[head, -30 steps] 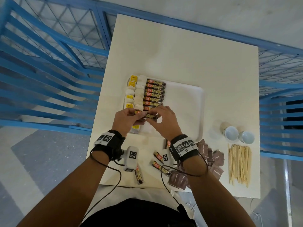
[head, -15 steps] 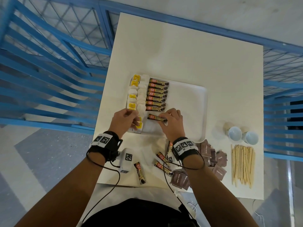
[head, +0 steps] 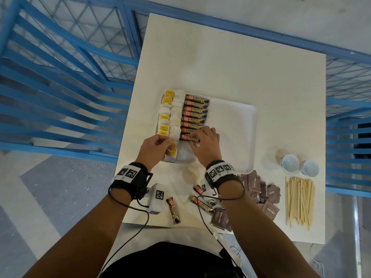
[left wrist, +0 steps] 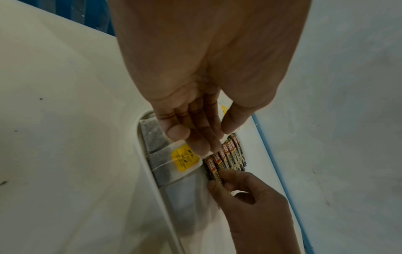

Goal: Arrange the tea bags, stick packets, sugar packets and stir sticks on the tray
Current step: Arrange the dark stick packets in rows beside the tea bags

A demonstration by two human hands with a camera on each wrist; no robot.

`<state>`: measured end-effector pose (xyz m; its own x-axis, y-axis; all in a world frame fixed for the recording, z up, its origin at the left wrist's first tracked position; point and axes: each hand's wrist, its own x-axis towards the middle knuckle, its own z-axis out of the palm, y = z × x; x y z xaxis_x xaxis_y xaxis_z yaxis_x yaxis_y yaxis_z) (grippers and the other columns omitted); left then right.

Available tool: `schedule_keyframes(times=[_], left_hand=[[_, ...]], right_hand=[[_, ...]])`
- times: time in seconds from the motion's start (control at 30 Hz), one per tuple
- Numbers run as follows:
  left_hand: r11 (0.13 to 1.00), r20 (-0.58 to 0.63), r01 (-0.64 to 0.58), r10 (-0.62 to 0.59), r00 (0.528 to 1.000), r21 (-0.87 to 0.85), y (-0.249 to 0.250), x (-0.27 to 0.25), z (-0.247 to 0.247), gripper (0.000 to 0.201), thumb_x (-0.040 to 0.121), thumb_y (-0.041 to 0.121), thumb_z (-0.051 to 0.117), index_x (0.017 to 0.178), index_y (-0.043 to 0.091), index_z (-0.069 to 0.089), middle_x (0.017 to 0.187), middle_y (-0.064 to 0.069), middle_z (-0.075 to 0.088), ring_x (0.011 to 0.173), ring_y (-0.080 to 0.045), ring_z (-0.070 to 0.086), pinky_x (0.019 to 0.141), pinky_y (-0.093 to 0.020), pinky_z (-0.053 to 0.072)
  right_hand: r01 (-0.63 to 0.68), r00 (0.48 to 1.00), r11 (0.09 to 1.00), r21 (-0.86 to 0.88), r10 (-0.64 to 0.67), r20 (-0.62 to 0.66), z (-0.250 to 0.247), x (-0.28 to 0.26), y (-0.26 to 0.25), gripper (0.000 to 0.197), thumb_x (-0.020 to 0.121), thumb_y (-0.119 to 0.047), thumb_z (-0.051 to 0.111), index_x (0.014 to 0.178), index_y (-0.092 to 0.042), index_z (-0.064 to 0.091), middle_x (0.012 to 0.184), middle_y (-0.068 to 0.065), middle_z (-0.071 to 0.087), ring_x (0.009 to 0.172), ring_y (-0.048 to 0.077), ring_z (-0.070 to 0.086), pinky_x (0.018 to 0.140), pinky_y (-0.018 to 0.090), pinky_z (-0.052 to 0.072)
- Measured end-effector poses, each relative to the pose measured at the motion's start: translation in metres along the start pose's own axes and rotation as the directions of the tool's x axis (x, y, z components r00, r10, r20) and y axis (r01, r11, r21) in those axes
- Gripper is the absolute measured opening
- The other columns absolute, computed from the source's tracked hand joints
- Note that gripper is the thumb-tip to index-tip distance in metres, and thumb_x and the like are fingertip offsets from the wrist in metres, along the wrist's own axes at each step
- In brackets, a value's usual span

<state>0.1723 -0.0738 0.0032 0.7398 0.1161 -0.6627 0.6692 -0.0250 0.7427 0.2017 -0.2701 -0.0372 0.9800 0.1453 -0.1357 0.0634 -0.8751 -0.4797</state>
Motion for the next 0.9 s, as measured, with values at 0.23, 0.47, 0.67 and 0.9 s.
schedule_keyframes(times=[0.23, 0.47, 0.67, 0.9], left_hand=[[0.999, 0.016, -0.026, 0.026, 1.000, 0.029, -0.005, -0.005, -0.003, 0.009, 0.098, 0.019, 0.065, 0.094, 0.012, 0.069, 0.081, -0.009, 0.075, 0.057, -0.013, 0.062, 0.047, -0.017, 0.042], [0.948, 0.149, -0.150, 0.111, 0.983, 0.281, -0.023, -0.023, -0.002, 0.006, 0.094, 0.024, 0.070, 0.096, 0.018, 0.071, 0.080, 0.003, 0.076, 0.063, -0.010, 0.065, 0.065, -0.021, 0.053], [0.730, 0.538, -0.423, 0.090, 0.838, 0.537, -0.057, -0.051, 0.007, 0.016, 0.083, 0.030, 0.080, 0.098, 0.026, 0.075, 0.092, 0.011, 0.067, 0.078, 0.002, 0.059, 0.075, -0.022, 0.045], [0.200, 0.745, -0.731, 0.012, 0.667, 0.652, -0.089, -0.068, 0.011, 0.038, 0.073, 0.043, 0.081, 0.110, 0.038, 0.073, 0.117, 0.008, 0.051, 0.106, -0.018, 0.040, 0.092, -0.036, 0.039]], right_hand=[[-0.008, 1.000, 1.000, -0.023, 0.007, -0.016, -0.001, -0.007, -0.003, 0.028, 0.084, -0.025, 0.069, 0.112, -0.020, 0.067, 0.109, -0.001, 0.058, 0.102, 0.023, 0.050, 0.089, 0.040, 0.042], [-0.059, 0.995, 0.985, 0.161, 0.071, -0.068, -0.020, -0.053, 0.003, 0.016, 0.088, -0.013, 0.065, 0.097, -0.026, 0.069, 0.088, -0.014, 0.058, 0.085, 0.007, 0.051, 0.086, 0.031, 0.043], [-0.113, 0.992, 0.979, 0.168, 0.101, 0.077, -0.025, -0.119, 0.013, 0.015, 0.089, -0.013, 0.066, 0.095, -0.026, 0.069, 0.084, -0.018, 0.058, 0.078, 0.000, 0.052, 0.077, 0.017, 0.045], [-0.149, 0.989, 0.986, 0.079, 0.149, 0.003, -0.013, -0.186, 0.025, 0.030, 0.082, -0.021, 0.076, 0.111, -0.018, 0.065, 0.109, -0.003, 0.054, 0.111, 0.017, 0.048, 0.104, 0.038, 0.044]])
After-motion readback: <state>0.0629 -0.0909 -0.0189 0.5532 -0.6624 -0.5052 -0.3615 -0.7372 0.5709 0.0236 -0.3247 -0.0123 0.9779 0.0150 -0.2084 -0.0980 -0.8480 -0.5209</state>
